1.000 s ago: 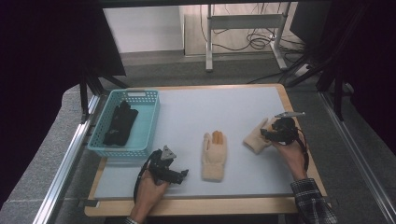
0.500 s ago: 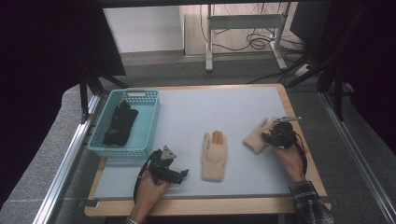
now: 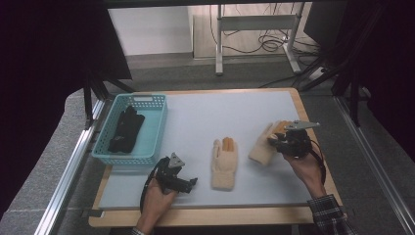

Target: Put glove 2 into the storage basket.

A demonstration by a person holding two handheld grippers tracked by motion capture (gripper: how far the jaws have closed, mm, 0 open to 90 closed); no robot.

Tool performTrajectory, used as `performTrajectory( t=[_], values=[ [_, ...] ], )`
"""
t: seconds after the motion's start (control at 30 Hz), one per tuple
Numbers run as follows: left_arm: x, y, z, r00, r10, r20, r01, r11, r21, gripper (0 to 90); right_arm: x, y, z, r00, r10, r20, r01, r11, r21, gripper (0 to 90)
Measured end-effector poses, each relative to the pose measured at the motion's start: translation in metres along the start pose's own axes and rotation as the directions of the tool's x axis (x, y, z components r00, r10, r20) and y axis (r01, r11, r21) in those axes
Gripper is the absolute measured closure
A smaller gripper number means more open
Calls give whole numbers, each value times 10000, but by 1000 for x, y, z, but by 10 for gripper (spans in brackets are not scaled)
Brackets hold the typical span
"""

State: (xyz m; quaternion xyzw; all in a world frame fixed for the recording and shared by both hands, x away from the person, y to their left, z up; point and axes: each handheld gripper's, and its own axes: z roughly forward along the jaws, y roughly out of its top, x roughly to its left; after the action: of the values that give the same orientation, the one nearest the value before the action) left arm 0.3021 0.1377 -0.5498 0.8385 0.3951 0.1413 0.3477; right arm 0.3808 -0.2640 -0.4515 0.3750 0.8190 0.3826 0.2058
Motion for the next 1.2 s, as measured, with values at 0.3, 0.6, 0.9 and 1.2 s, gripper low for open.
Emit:
performTrajectory(
  t=[0.3, 0.6, 0.9, 1.2],
  values=[
    [0, 0, 0, 10000, -15, -9, 15, 10000, -18, 11, 55, 22, -1, 9599, -1786, -2161, 1676, 9835, -682, 607],
    [0, 0, 0, 10000, 1, -6, -1, 10000, -11, 11, 102, 26, 36, 8773, -2941, -3793, 2942, 9539, -592, 606],
    [0, 0, 0, 10000, 17, 5, -17, 10000, 5, 11, 106, 20, 69, 8701, -2941, -3956, 3097, 9505, -254, 602],
    [0, 0, 0, 10000, 26, 2, -26, 10000, 13, 11, 98, 13, 70, 8935, -2252, -3885, 2464, 9692, 50, 462]
  ],
)
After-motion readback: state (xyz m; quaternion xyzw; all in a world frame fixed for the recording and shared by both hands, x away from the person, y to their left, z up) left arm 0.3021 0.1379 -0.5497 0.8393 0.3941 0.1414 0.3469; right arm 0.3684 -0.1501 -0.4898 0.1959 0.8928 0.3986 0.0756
